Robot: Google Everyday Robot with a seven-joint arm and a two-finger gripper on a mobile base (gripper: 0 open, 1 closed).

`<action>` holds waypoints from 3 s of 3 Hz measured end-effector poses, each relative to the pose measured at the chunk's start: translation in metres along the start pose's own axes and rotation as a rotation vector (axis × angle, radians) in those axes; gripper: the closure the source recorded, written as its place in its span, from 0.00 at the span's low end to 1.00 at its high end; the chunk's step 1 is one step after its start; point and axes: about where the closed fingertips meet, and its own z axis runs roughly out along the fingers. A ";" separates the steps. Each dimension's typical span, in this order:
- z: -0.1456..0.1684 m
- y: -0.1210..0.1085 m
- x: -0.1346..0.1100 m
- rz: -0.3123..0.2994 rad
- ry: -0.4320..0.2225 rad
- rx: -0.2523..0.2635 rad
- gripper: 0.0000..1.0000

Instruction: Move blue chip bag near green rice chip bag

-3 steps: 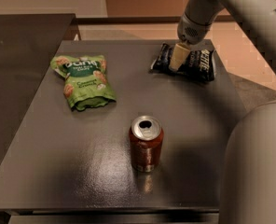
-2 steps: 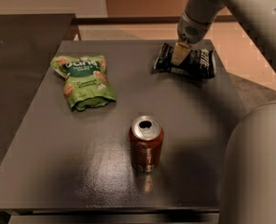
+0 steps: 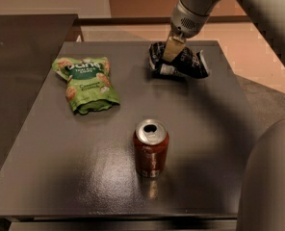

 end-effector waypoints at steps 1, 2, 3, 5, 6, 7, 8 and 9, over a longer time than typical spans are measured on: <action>-0.007 0.023 -0.034 -0.066 -0.060 -0.026 1.00; -0.008 0.040 -0.062 -0.129 -0.099 -0.046 1.00; -0.001 0.056 -0.079 -0.173 -0.108 -0.074 1.00; 0.006 0.071 -0.091 -0.213 -0.105 -0.088 0.59; 0.008 0.071 -0.092 -0.214 -0.105 -0.089 0.35; 0.010 0.071 -0.093 -0.215 -0.106 -0.090 0.13; 0.012 0.071 -0.094 -0.216 -0.107 -0.091 0.00; 0.012 0.071 -0.094 -0.216 -0.107 -0.091 0.00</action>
Offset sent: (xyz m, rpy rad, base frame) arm -0.0407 0.1009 0.0382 0.1053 -0.0416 0.2346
